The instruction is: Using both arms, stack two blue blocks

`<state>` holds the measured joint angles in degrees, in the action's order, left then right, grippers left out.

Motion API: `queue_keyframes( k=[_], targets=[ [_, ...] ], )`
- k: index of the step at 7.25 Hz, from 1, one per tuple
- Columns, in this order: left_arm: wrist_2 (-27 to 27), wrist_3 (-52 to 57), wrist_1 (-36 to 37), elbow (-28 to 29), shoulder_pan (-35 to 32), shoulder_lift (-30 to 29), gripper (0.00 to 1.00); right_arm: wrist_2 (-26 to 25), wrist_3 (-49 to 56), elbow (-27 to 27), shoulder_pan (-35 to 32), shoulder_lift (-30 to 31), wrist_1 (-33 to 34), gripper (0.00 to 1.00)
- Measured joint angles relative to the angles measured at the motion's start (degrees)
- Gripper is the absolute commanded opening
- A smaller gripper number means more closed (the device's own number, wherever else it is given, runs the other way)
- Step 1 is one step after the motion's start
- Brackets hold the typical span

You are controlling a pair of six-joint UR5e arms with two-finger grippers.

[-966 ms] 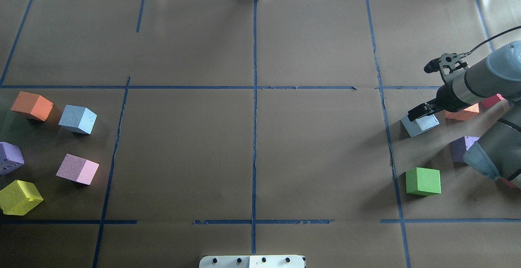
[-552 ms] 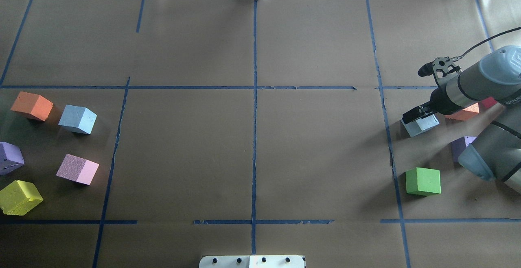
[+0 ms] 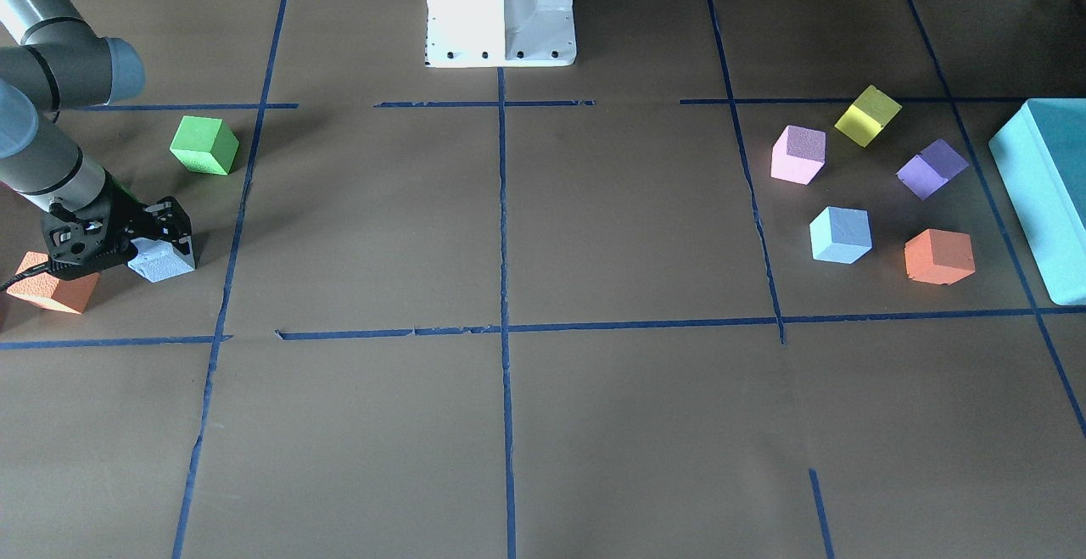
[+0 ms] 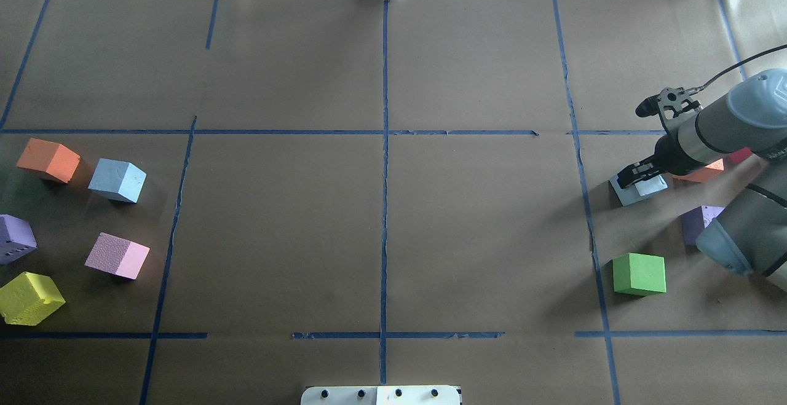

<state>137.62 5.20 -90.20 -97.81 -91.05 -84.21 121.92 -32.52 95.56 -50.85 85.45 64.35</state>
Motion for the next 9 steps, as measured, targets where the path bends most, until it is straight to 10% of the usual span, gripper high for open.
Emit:
queue_keyframes(
  k=[5, 9],
  targets=[
    [0.2, -0.1, 0.0, -0.2, 0.0, -0.1, 1.00, -0.4, -7.1, 6.9, 3.2, -19.2, 28.7, 0.03],
    [0.2, 0.0, 0.0, 0.0, 0.0, -0.2, 1.00, -6.8, -28.1, -12.9, 13.3, -43.4, 29.7, 0.04]
  ],
)
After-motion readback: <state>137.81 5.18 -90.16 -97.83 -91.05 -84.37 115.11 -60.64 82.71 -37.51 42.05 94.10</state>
